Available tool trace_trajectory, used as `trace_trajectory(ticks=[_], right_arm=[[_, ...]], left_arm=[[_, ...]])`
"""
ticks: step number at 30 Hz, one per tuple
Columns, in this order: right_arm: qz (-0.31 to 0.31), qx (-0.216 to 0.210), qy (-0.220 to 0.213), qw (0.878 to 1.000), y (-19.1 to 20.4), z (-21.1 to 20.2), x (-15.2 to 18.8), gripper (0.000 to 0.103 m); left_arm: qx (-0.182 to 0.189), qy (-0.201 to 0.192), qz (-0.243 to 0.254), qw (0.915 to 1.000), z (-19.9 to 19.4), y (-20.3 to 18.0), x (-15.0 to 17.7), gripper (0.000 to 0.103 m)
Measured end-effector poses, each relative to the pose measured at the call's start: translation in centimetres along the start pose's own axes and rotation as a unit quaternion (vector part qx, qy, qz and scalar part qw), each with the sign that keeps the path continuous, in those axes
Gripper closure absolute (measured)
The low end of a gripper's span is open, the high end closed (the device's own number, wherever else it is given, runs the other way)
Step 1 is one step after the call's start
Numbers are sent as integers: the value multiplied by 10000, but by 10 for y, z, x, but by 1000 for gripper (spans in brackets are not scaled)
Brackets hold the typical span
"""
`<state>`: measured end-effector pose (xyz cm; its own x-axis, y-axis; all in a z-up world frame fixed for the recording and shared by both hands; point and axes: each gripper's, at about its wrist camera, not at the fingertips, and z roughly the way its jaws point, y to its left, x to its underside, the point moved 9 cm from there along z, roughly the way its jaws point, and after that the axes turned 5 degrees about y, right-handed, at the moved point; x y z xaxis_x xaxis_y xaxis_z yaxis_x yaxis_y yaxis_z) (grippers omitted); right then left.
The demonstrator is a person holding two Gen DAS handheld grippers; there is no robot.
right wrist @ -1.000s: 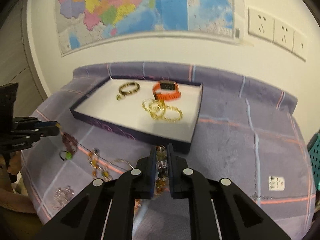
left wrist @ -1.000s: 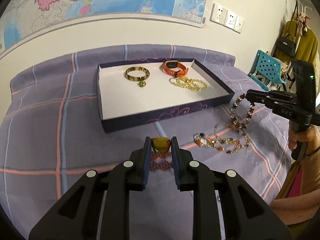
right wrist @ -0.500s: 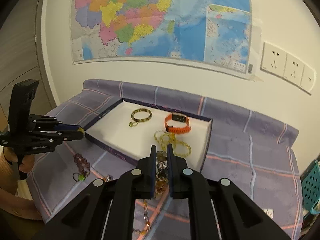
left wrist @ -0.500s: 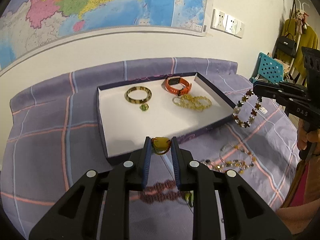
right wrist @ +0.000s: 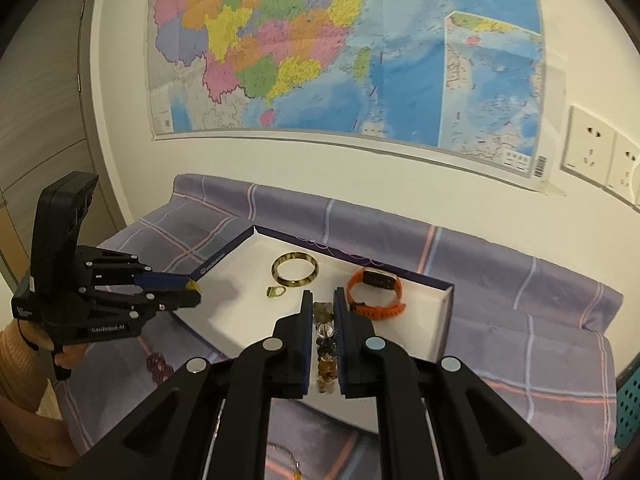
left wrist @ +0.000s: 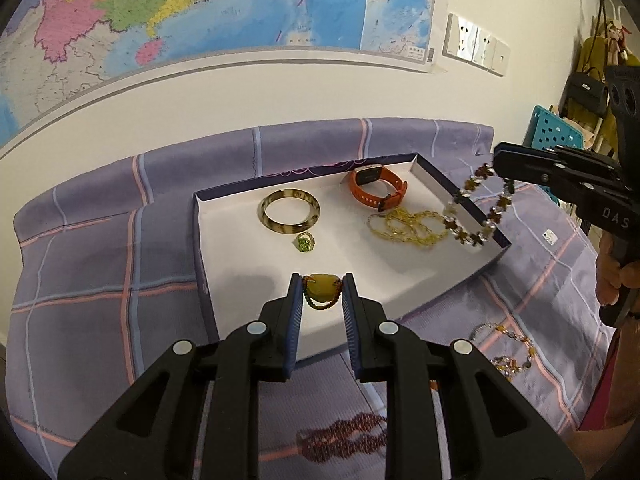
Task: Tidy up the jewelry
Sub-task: 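Carry the bracelet with the right tool while the left tool carries the pendant into the tray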
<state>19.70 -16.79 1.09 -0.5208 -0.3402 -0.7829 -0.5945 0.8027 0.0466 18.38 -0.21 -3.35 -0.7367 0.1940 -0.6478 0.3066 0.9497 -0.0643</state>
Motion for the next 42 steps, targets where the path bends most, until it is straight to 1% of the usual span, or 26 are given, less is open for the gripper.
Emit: trace_trajectory(ticks=[4,8,17,25,30,38,42], right_arm=[[36,-49,77,10000,0,18,-4,95],[119,-193,173,9996,-1,32,-6,95],[356,-297,395,9981,-12,60,-1,95],[513,-215,470,9973,-26,70,4,94],[654,-200,563,9961,-35,80,9,94],[875,-84,729,9935,-51,93,20,94],[956,-50,828,9920,-57,99,26,94]], left_arm=[[-25,70,-13,10000,10,2,-5,83],[-54,137,-45,9999,20,5,-11,83],[-93,399,-207,9989,50,11,-14,83],[-145,467,-260,9985,61,14,-13,83],[-176,583,-288,9977,68,16,-12,83],[-59,804,-417,9959,82,21,-9,83],[-33,844,-436,9955,86,21,-8,82]])
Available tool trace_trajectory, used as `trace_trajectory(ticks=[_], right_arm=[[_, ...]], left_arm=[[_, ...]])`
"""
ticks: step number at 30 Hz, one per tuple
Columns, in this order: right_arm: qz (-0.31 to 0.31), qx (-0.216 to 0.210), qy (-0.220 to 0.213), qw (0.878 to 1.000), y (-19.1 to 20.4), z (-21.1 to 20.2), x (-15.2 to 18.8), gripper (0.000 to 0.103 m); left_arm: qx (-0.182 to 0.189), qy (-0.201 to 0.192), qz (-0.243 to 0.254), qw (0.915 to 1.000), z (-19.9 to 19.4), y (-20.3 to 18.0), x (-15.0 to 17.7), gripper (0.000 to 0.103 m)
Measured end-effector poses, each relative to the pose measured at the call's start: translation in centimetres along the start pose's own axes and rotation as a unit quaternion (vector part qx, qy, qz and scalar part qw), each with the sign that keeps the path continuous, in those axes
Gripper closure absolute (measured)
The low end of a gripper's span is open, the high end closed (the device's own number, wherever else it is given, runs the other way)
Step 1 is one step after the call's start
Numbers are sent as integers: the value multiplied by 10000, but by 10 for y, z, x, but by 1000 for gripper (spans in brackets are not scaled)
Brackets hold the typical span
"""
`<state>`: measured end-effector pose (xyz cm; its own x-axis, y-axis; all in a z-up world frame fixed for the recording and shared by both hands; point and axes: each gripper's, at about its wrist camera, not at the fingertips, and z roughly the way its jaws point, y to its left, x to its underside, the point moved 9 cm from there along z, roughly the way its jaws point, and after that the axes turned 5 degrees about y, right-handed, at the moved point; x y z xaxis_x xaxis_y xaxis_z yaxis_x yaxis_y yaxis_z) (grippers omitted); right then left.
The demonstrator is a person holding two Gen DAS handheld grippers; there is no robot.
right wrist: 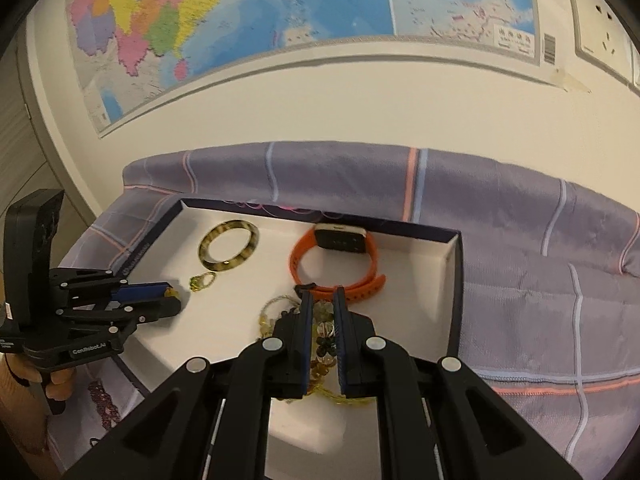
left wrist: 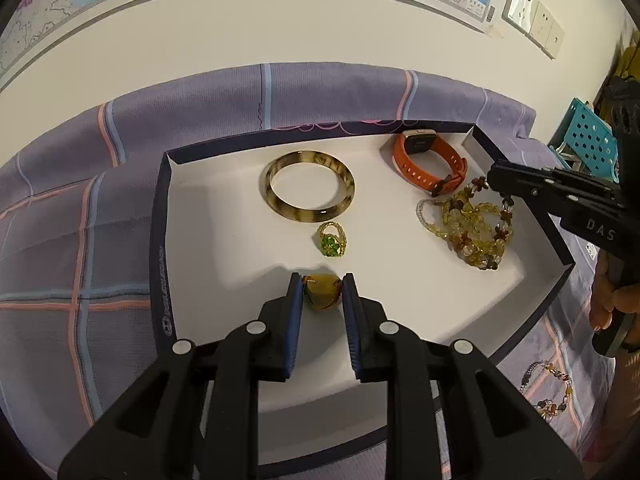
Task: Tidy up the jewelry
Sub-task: 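Carry the bracelet with the right tool while the left tool carries the pendant into the tray, then open both tools to release the bracelet and pendant in the tray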
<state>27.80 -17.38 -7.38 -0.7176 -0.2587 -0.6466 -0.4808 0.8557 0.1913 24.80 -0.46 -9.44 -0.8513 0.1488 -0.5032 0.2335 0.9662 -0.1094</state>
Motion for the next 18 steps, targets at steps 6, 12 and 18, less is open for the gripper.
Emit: trace_trajectory(ticks=[6,12,18], right_arm=[[154,72,-43,9998,-9,-5,3,86],[-103,56,-265,9996,3,-36,13,74],[-700,-162,-256,9971,38,-66,46,63]], left_arm=[[-43,-153,-16,9999,-10,1,-1,66],[-220,-578,95,9980,-46,0,0,61],[-251,-880,181,9956,-84,-2,20,58]])
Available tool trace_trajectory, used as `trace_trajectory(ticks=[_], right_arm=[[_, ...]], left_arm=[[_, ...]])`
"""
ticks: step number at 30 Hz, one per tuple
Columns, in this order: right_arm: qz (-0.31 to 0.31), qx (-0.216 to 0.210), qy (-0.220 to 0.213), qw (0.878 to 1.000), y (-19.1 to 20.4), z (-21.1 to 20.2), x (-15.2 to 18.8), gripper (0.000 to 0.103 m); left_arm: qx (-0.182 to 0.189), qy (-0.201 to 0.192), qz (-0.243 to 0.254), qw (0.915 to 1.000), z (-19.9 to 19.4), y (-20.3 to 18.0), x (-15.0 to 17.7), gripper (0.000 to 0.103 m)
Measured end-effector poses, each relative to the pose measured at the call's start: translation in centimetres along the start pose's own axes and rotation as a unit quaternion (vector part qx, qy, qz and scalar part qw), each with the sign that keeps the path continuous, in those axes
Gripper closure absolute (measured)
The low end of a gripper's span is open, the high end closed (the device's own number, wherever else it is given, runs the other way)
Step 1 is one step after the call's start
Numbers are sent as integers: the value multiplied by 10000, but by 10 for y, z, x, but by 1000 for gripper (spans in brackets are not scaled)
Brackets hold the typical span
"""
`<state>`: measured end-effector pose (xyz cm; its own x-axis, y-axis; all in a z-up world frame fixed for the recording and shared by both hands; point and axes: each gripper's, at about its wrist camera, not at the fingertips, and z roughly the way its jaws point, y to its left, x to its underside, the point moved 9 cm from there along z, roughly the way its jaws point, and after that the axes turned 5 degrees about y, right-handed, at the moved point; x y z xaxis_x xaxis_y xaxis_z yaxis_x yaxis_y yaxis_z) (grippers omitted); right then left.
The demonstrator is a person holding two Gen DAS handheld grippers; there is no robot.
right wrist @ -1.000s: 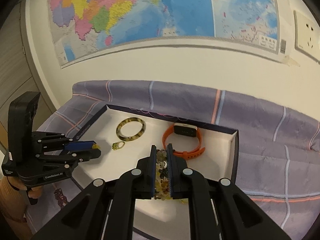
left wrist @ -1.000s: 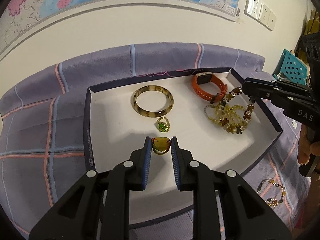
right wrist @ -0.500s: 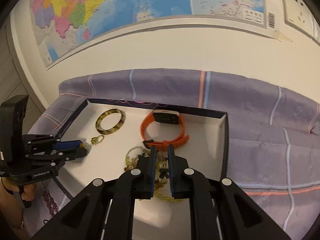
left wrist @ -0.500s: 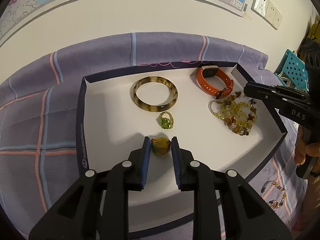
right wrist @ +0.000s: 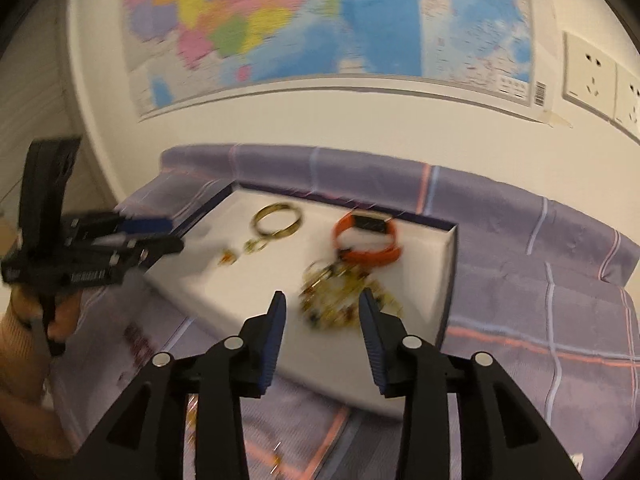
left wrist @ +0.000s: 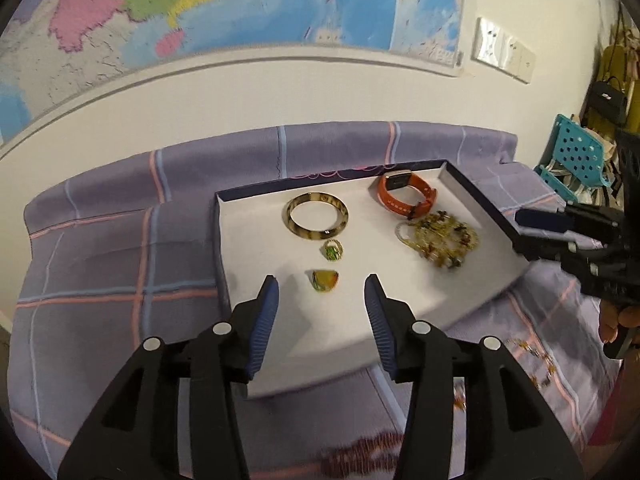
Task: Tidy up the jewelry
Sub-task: 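Open both tools to release the bracelet and pendant in the tray, then move the right tool to the long crystal-amber necklace while the left tool approaches the red beaded necklace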
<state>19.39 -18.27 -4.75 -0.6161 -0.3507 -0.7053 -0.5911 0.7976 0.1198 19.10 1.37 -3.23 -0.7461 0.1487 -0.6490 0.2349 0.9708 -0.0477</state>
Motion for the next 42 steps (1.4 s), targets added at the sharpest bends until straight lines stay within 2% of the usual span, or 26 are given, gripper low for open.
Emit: trace_trajectory(ticks=[7,11,14,19,26,32,36,42], right_arm=[[-302,-237,384,9985,35,-2,50,56],[-229,-265,536,9979,39,-1,71,51],[-193,-201,634,9976,40,-1,85,44],[-234,-228,768,9965,50,2,100,41],[-439,-93,854,9953,62,10,104,38],[-447,-57,854,9953,62,10,105,36],[-384,-122,857,9955,63,11,105,30],[-422,-101,883,9951,65,12,106,27]], left_arm=[[-12,55,115,9999,-25,0,39,55],[-92,141,83,9998,-30,4,59,54],[-57,196,41,9998,-34,4,74,53],[121,273,-43,9995,-38,-1,91,52],[511,351,234,9978,-43,-33,112,53],[764,522,373,9950,-33,-57,122,67],[904,703,303,9930,-23,-63,129,97],[1091,755,297,9907,-31,-68,138,98]])
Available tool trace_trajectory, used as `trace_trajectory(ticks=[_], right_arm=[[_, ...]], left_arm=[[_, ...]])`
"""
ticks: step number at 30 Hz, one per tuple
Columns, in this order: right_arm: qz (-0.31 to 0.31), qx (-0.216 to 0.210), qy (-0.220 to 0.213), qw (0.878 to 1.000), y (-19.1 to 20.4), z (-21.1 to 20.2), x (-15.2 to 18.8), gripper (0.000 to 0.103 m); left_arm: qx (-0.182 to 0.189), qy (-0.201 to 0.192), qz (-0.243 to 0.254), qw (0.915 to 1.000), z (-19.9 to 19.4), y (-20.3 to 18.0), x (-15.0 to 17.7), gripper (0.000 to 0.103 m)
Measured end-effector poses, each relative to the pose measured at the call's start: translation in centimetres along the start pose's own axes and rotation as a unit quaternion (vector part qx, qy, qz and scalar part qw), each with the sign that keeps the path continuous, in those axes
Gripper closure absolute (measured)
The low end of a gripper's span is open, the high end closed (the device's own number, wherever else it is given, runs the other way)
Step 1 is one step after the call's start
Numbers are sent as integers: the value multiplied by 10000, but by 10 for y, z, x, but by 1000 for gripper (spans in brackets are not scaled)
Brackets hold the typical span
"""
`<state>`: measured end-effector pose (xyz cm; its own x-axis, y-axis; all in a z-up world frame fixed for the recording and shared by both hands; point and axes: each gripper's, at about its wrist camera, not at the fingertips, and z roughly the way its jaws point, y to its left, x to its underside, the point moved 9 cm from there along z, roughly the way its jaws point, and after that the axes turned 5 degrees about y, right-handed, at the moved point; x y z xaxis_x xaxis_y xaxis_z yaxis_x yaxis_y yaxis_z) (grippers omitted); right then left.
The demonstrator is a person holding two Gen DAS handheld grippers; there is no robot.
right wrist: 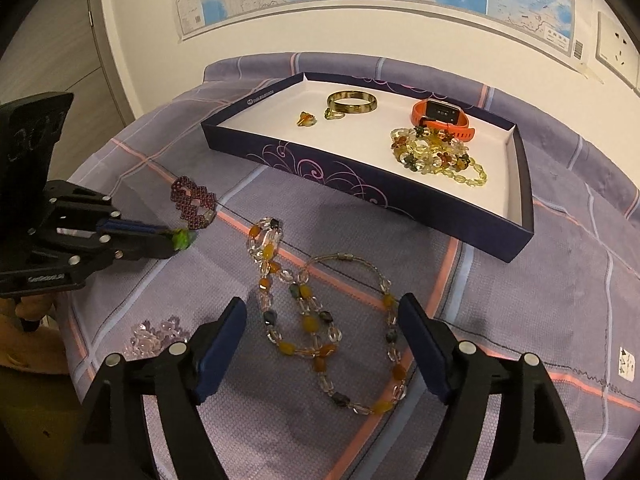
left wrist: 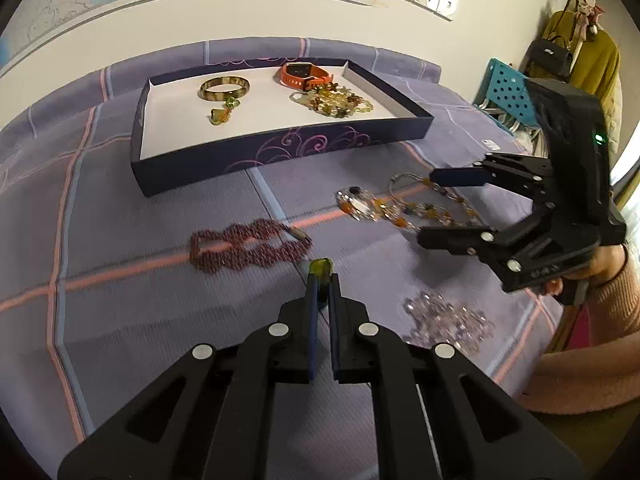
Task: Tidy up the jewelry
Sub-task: 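Move the right tool to the long crystal-amber necklace while the left tool approaches the red beaded necklace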
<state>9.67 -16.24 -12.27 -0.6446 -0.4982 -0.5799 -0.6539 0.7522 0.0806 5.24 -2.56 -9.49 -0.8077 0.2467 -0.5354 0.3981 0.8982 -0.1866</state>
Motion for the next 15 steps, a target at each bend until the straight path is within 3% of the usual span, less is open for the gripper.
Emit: trace_trajectory(ticks=[5,9,15], right_arm=[[26,12,-5,10000,-1,0,0,27],[44,33,-7,10000,-2,-1,0,27],[144,55,6,9999,-6,-1,0,22]], left_arm=[[96,24,-4,10000,-7,-3,10,94],[40,-151,-8,9999,-18,0,11,75],[-245,-413,-92,9988,-35,22,3,62]])
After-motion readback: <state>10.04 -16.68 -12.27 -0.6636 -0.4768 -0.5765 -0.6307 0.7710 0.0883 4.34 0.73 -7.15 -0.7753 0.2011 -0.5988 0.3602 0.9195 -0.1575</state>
